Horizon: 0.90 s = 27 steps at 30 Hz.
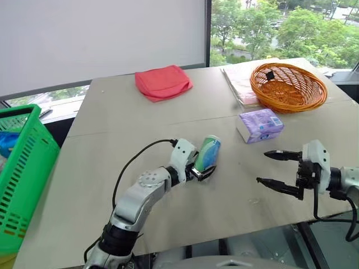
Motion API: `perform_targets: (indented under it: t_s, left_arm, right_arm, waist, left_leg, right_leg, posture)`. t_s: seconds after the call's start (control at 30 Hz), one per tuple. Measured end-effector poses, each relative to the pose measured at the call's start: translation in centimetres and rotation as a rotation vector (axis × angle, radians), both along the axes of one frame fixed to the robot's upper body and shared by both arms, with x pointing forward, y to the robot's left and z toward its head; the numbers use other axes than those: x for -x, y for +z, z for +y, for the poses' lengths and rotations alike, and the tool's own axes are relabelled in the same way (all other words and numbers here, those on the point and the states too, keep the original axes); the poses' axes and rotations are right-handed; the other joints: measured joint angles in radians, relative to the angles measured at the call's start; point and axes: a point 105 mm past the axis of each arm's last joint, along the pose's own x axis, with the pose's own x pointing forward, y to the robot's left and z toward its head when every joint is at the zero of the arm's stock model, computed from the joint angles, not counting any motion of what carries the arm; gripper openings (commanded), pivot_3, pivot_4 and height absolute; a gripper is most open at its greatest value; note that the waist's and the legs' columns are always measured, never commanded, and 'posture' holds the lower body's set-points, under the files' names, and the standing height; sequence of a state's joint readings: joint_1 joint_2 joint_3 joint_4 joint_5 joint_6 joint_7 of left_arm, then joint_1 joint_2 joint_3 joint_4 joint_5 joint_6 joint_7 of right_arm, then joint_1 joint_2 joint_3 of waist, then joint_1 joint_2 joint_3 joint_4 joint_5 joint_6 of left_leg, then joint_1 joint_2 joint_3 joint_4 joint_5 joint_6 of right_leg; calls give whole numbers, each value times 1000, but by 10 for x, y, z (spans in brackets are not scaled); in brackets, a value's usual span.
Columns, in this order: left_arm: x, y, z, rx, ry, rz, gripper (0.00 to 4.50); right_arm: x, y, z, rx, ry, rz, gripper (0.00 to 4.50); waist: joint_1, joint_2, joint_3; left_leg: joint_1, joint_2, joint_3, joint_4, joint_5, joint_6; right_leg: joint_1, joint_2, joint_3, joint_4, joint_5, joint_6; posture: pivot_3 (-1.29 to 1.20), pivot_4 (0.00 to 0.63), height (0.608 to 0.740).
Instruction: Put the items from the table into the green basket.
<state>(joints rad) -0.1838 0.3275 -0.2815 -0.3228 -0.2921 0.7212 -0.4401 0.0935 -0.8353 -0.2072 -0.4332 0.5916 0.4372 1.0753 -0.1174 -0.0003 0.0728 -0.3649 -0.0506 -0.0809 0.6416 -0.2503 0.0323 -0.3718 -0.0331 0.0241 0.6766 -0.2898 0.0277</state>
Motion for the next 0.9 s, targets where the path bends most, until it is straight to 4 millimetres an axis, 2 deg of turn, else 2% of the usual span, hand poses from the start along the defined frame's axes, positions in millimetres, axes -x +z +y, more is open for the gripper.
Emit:
perform_targets:
  t_s: [0.1,0.2,0.27,0.33,0.47,0.57,0.67,0.77,0.8,0.83,0.87,0.9]
  left_arm:
    - [0,-7,2,-32,24,30,4482]
    - [1,-13,3,-47,51,65,3706]
    - [1,-15,4,-53,67,79,2908]
    - [0,-15,6,-57,81,82,2333]
    - [-1,-14,5,-50,100,85,2198]
    - [0,-12,13,-41,127,69,2198]
    - [0,-6,46,-69,208,25,2198]
    - [3,1,106,-175,331,-24,2198]
    - [7,4,128,-255,351,-53,2198]
    - [9,7,140,-301,363,-65,2198]
    - [8,15,157,-329,420,-90,2198]
    - [4,25,165,-322,463,-123,2198]
  right_arm:
    - [6,6,6,-3,26,11,4500]
    - [14,14,17,-18,77,22,4500]
    - [18,19,19,-24,97,23,4500]
    - [19,21,21,-19,110,20,4500]
    - [18,23,19,9,132,16,4500]
    - [9,29,26,-10,160,-14,4500]
    - [-4,42,38,-66,194,-67,4500]
    - [-20,59,57,-169,236,-124,4500]
    - [-24,62,65,-197,264,-127,4500]
    - [-25,64,69,-209,278,-130,4500]
    - [-29,67,77,-233,311,-130,4500]
    - [-29,69,82,-245,330,-132,4500]
  waist:
    - [-11,0,0]
    - [-23,-2,-1]
    - [-34,-1,-1]
    - [-38,-1,-1]
    - [-38,-1,-1]
    - [-43,-2,-1]
    - [-61,-4,1]
    - [-68,-4,1]
    - [-60,-5,1]
    - [-53,-4,2]
    - [-30,-3,3]
    - [-12,-3,3]
  left_leg:
    - [2,0,0,1,0,0]
    - [4,0,-1,2,0,0]
    - [5,0,-1,3,0,-1]
    - [7,0,-2,3,-3,-5]
    - [7,1,-1,5,-2,-5]
    - [6,2,0,5,-2,-5]
    - [5,6,-1,2,0,-1]
    - [2,12,1,0,0,-1]
    - [-2,12,0,-1,0,-1]
    - [-3,13,-1,-1,0,-1]
    - [-4,13,-1,-1,0,-1]
    - [-6,13,-2,-1,0,-1]
  right_leg:
    - [2,0,0,0,1,2]
    - [5,0,-1,0,1,3]
    - [9,0,-1,-1,1,3]
    - [13,0,-1,-2,1,3]
    - [13,0,-2,-3,2,5]
    - [12,0,-1,-3,3,5]
    - [9,4,-3,-3,3,3]
    - [-2,10,-1,-2,6,-1]
    - [-6,10,-1,1,7,-4]
    - [-7,11,-2,0,8,-6]
    - [-8,10,-2,0,9,-7]
    - [-10,10,-3,0,9,-7]
  posture:
    - [-336,41,740]
    - [-348,44,740]
    - [-345,45,740]
    - [-330,43,740]
    - [-292,41,740]
    - [-254,39,740]
    - [-197,35,740]
    - [-119,30,740]
    - [-109,29,740]
    - [-86,28,740]
    - [-58,25,740]
    - [-33,22,740]
